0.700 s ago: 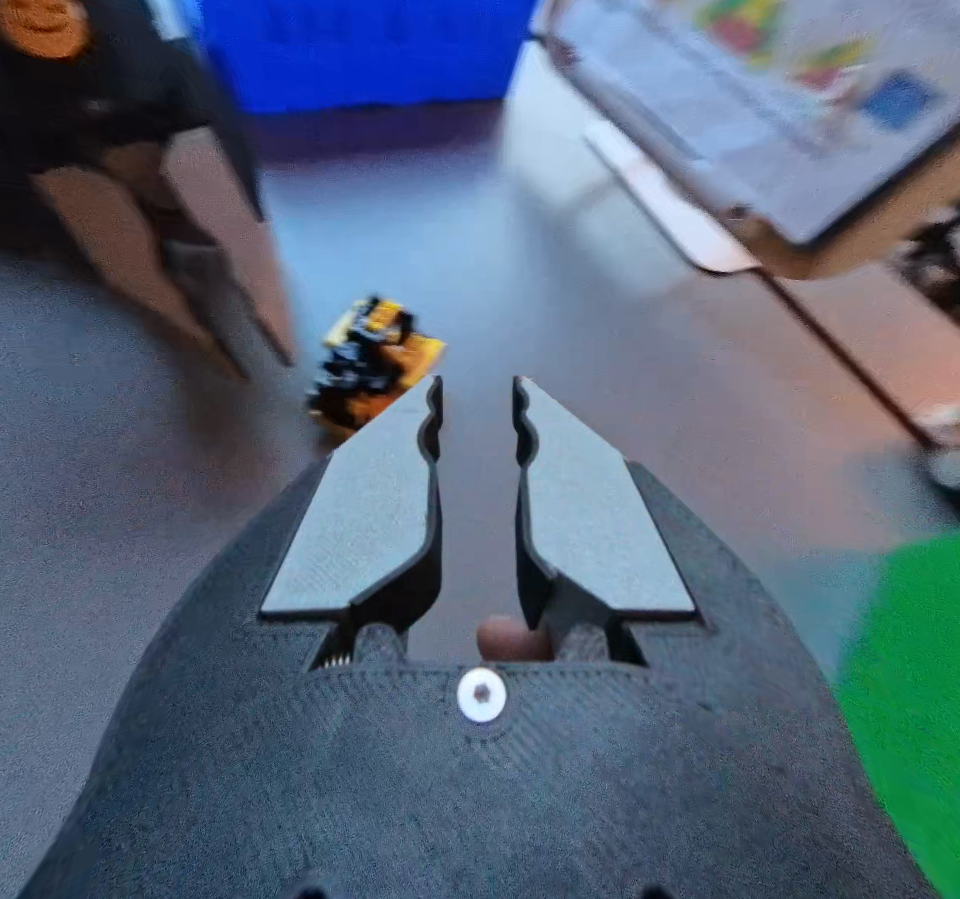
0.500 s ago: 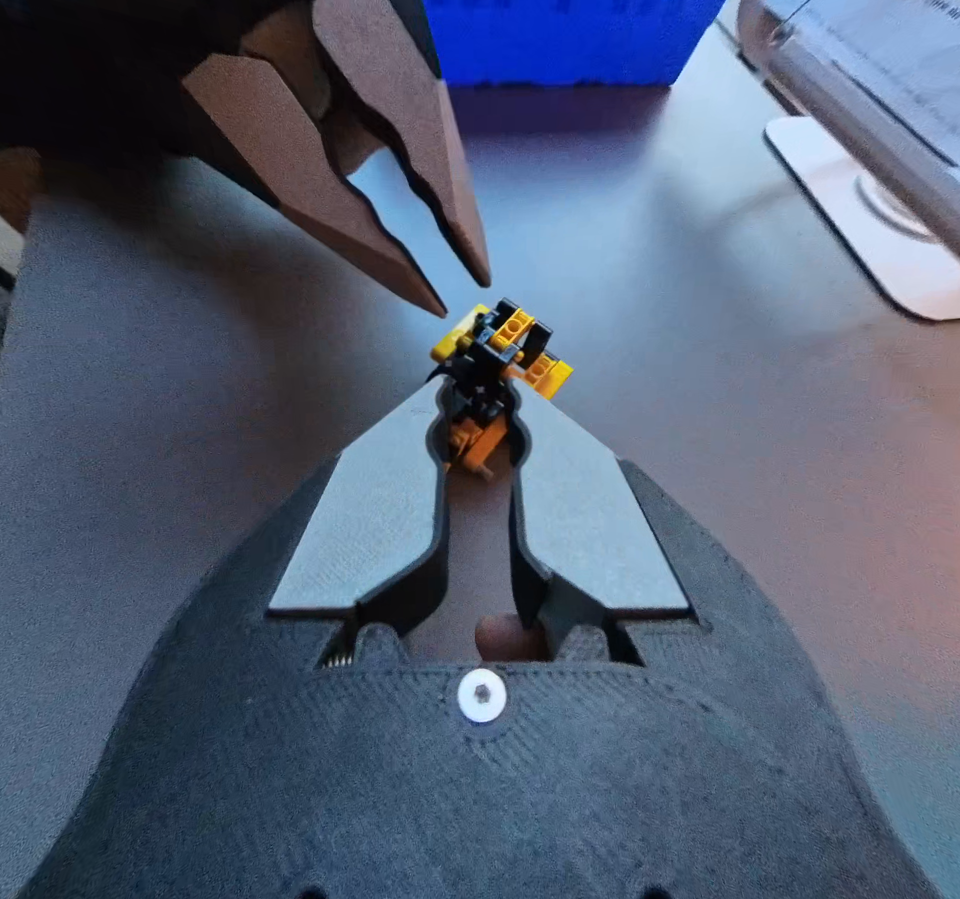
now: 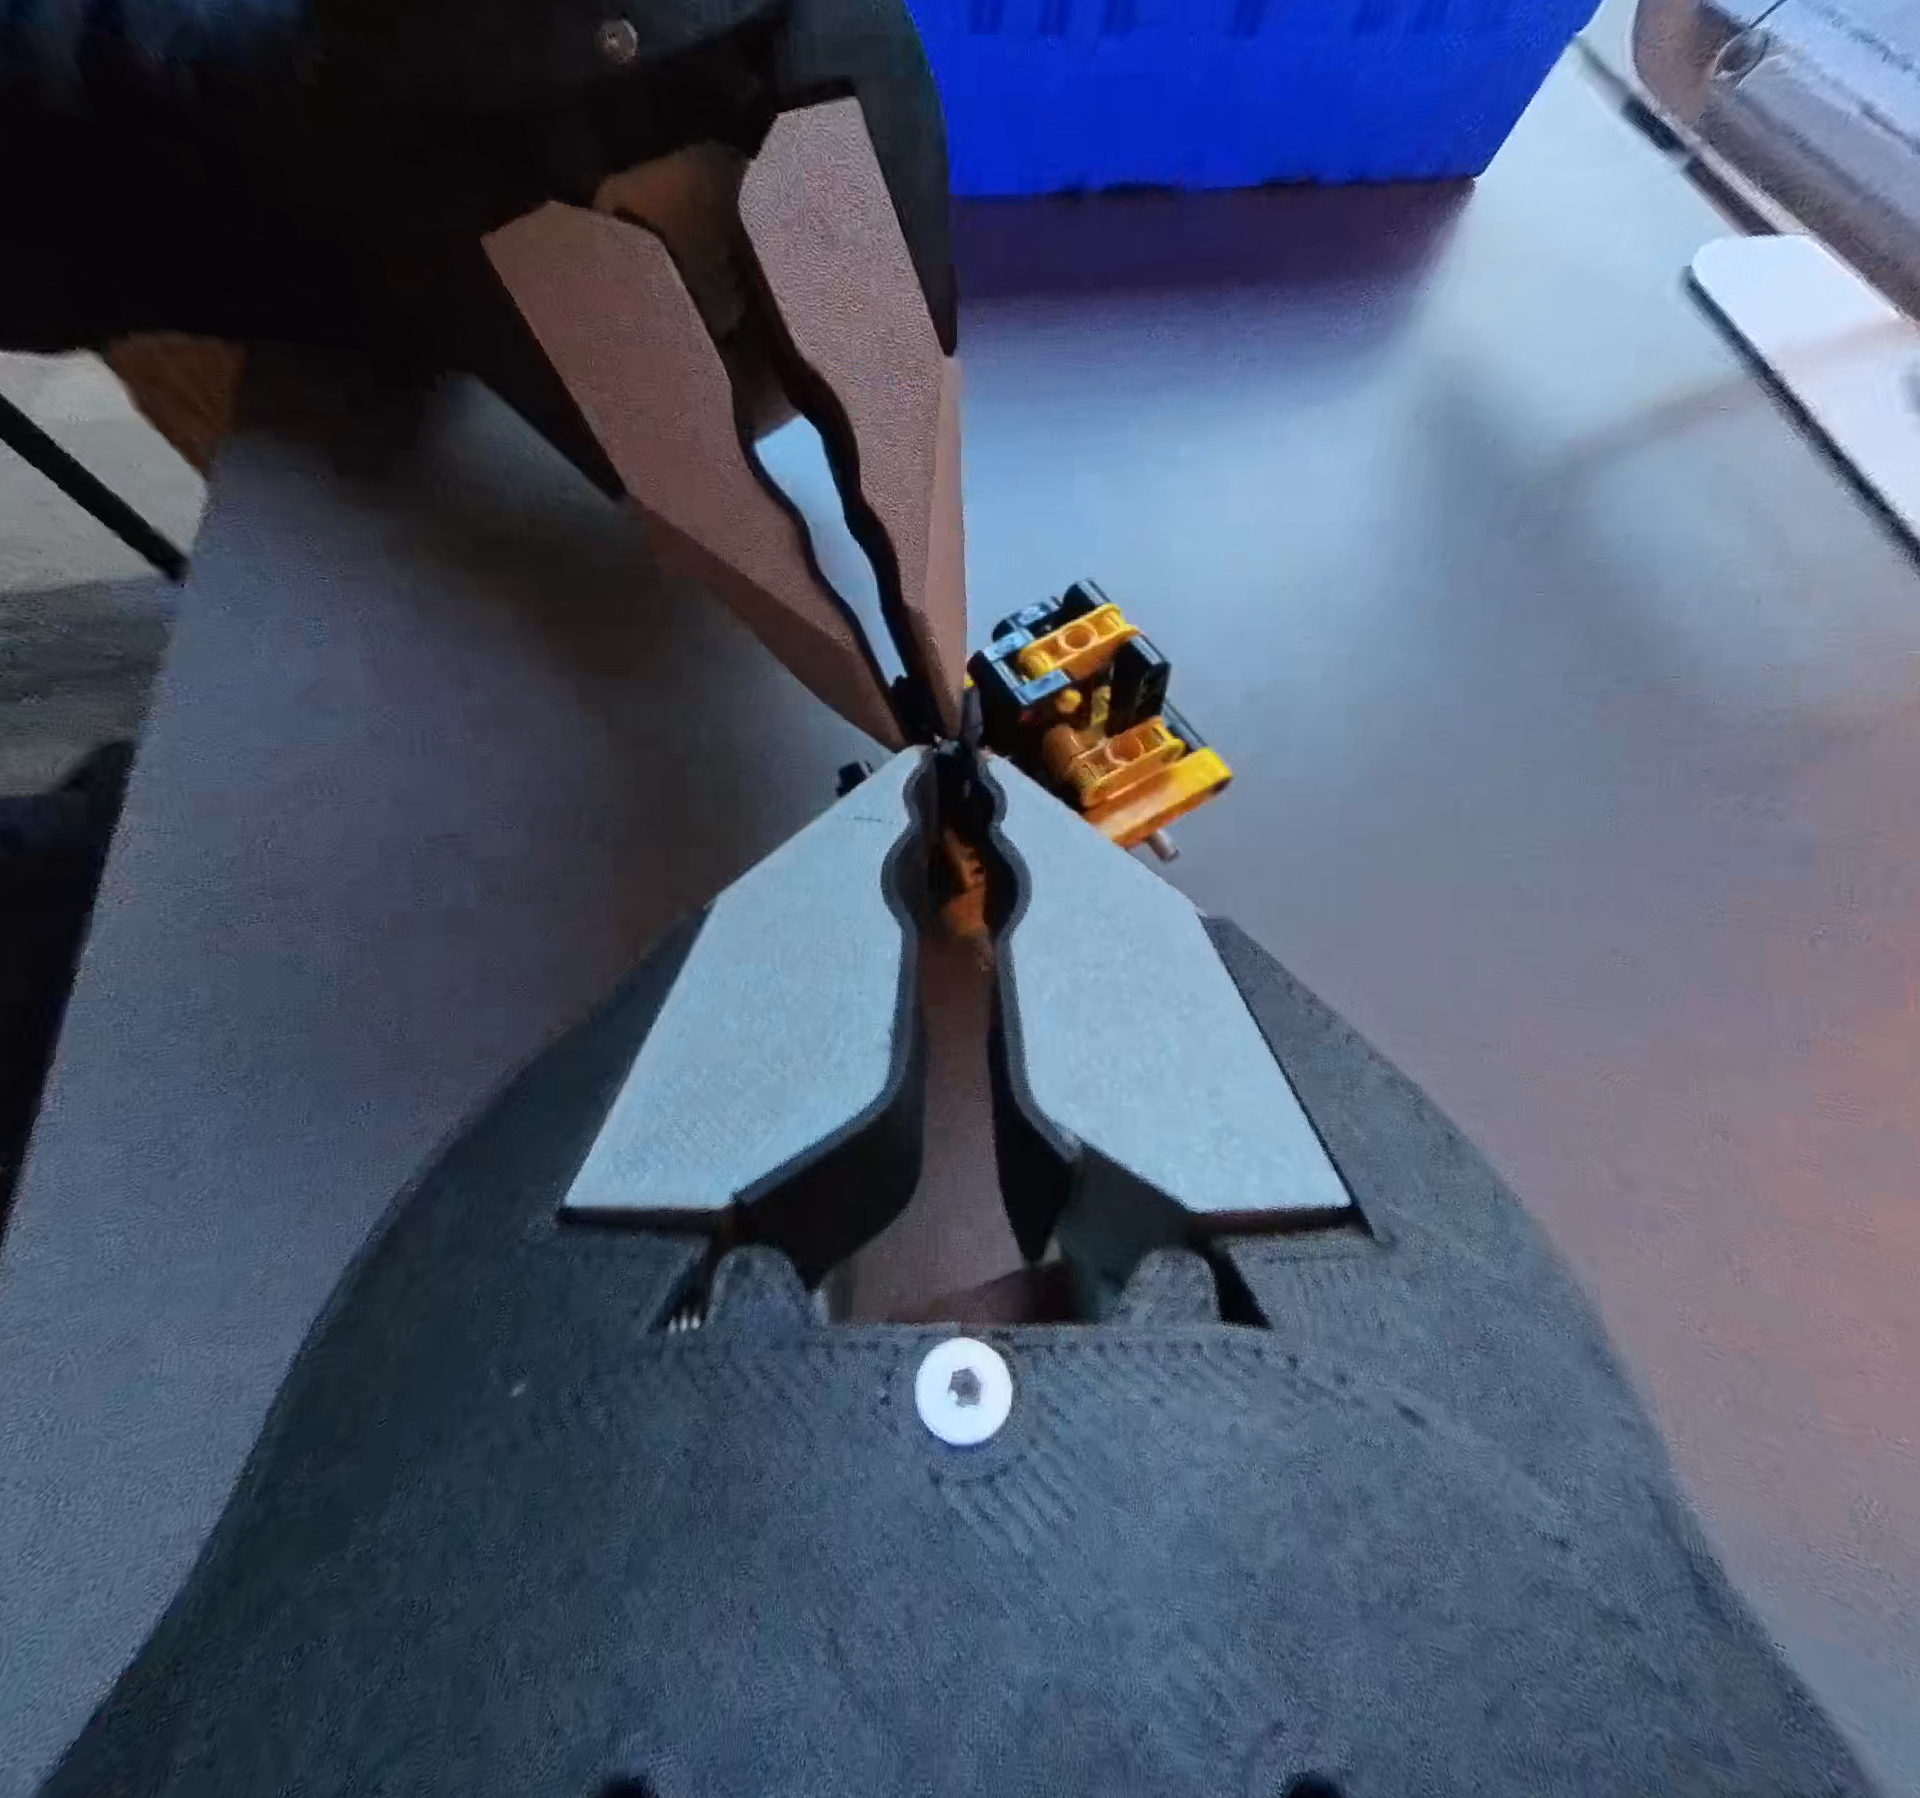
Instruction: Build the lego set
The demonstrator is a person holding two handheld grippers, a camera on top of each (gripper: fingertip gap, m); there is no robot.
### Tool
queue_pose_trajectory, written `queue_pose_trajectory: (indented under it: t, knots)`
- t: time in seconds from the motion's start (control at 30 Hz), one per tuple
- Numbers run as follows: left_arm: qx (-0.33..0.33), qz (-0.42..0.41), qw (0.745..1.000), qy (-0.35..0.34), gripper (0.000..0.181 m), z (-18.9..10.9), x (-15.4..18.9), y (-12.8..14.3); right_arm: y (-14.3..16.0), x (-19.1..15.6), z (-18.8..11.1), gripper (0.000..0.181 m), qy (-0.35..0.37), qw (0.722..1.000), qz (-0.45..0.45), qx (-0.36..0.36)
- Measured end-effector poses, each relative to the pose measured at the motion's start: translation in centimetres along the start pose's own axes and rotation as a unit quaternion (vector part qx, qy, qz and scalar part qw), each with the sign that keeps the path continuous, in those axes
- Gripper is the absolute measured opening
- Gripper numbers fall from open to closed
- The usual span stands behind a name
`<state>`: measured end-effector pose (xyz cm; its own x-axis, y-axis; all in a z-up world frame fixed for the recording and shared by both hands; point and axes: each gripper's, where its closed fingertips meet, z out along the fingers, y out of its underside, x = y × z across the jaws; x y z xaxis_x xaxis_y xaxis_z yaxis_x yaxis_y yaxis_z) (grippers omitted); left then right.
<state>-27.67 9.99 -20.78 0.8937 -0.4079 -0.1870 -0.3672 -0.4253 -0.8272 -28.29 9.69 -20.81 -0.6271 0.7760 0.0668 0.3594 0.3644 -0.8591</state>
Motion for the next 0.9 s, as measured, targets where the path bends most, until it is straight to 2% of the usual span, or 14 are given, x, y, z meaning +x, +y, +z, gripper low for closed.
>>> queue_pose_trajectory:
  t: [0.07,0.13,0.33,0.6,0.7,0.73,0.77,0.8,0.83,0.9]
  knots:
    - [0.006,-0.033,0.999,0.028,0.000,-0.1,0.3,0.0,0.1,-0.2,-0.1,0.002,-0.034,0.998,0.048,0.008]
    - [0.002,-0.027,0.999,0.024,0.000,-0.1,0.3,0.0,0.1,0.0,0.0,0.002,-0.045,0.996,0.070,0.012]
    - [0.016,-0.029,0.999,0.032,0.000,-0.6,0.7,-0.8,-0.3,-0.5,-0.8,0.003,-0.074,0.993,0.092,0.026]
    - [0.013,-0.042,0.999,0.031,0.001,-0.3,0.4,-0.3,0.0,-0.1,-0.3,0.002,-0.083,0.988,0.128,0.032]
    - [0.018,-0.045,0.998,0.031,0.001,-0.1,0.1,-0.2,0.0,0.0,-0.1,0.003,-0.057,0.995,0.083,0.023]
    - [0.014,-0.048,0.998,0.037,0.001,0.1,0.2,0.1,0.2,0.2,-0.2,0.012,-0.042,0.997,0.066,0.011]
    - [0.016,-0.051,0.998,0.036,0.001,0.2,0.2,0.1,0.3,0.8,-0.5,0.029,-0.014,0.999,0.049,0.005]
    - [0.019,-0.055,0.998,0.037,0.000,0.3,0.2,0.1,0.3,1.5,-0.9,0.029,0.014,0.999,0.031,0.003]
    - [0.019,-0.057,0.997,0.041,0.000,0.3,0.3,0.1,0.2,1.8,-1.5,0.027,0.028,0.999,0.016,0.005]
    - [0.019,-0.053,0.998,0.036,0.001,0.3,0.2,0.1,-0.1,0.6,-2.3,0.009,-0.008,1.000,0.009,0.015]
